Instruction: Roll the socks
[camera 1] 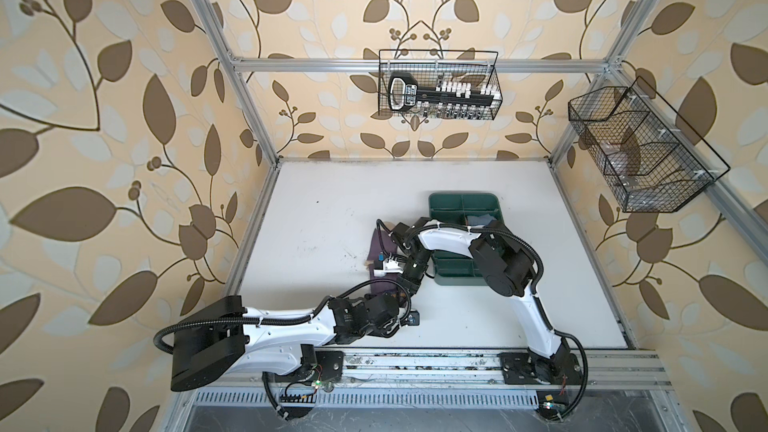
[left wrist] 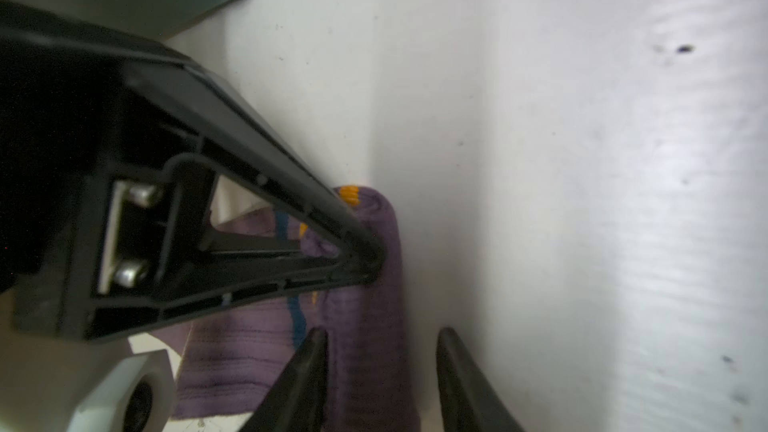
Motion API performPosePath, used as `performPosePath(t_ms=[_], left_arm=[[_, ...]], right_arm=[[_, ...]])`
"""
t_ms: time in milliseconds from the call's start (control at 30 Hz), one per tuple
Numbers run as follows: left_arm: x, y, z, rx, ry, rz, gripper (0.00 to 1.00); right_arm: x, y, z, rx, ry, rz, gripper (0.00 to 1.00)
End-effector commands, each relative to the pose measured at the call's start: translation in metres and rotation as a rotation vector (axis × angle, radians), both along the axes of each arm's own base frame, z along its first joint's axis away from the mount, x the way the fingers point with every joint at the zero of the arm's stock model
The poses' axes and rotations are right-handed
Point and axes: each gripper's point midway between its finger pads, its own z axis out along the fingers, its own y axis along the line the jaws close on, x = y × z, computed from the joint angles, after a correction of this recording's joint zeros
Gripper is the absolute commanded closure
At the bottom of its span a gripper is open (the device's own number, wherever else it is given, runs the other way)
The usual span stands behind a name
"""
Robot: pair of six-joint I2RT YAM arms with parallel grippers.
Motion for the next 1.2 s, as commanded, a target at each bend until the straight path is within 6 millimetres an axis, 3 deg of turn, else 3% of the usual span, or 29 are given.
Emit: performPosePath(t_ms=[0, 133, 267, 400, 500, 600, 667, 733, 867, 1067, 1167], left_arm=[[0.005, 0.004, -0.004, -0.015, 0.019, 0.040, 0.58], [0.014, 0.013, -0.006, -0.006, 0.026, 0.089, 0.60], [0.010, 0.014, -0.011, 0.014, 0.054, 0.075, 0.64], [0.005, 0.012, -0.015, 0.025, 0.089, 0.056, 0.78], [0.000, 0.011, -0.017, 0.028, 0.117, 0.038, 0.99], [-0.005, 0.014, -0.020, 0.037, 0.150, 0.025, 1.00], [-0.011, 0.017, -0.022, 0.043, 0.190, 0.010, 1.00], [-0.025, 0.024, -0.026, 0.071, 0.250, -0.064, 1.00], [-0.030, 0.033, -0.024, 0.070, 0.298, -0.099, 1.00], [-0.028, 0.040, -0.016, 0.032, 0.345, -0.080, 1.00], [-0.031, 0.042, -0.018, 0.040, 0.372, -0.080, 1.00]], right_arm=[[0.023, -0.004, -0.034, -0.040, -0.115, 0.023, 1.00], [0.021, -0.003, -0.032, -0.032, -0.116, 0.028, 1.00], [0.020, -0.002, -0.029, -0.024, -0.120, 0.028, 1.00], [0.020, -0.001, -0.023, -0.008, -0.131, 0.031, 1.00], [0.025, 0.003, -0.013, 0.035, -0.169, 0.014, 1.00], [0.033, 0.006, -0.002, 0.073, -0.227, -0.016, 1.00], [0.035, 0.006, 0.008, 0.106, -0.272, -0.017, 0.92], [0.037, 0.007, 0.021, 0.153, -0.336, -0.015, 0.88], [0.044, 0.002, 0.053, 0.226, -0.464, -0.036, 0.82], [0.076, -0.022, 0.121, 0.307, -0.709, -0.196, 0.79], [0.102, -0.045, 0.169, 0.349, -0.974, -0.358, 0.80]])
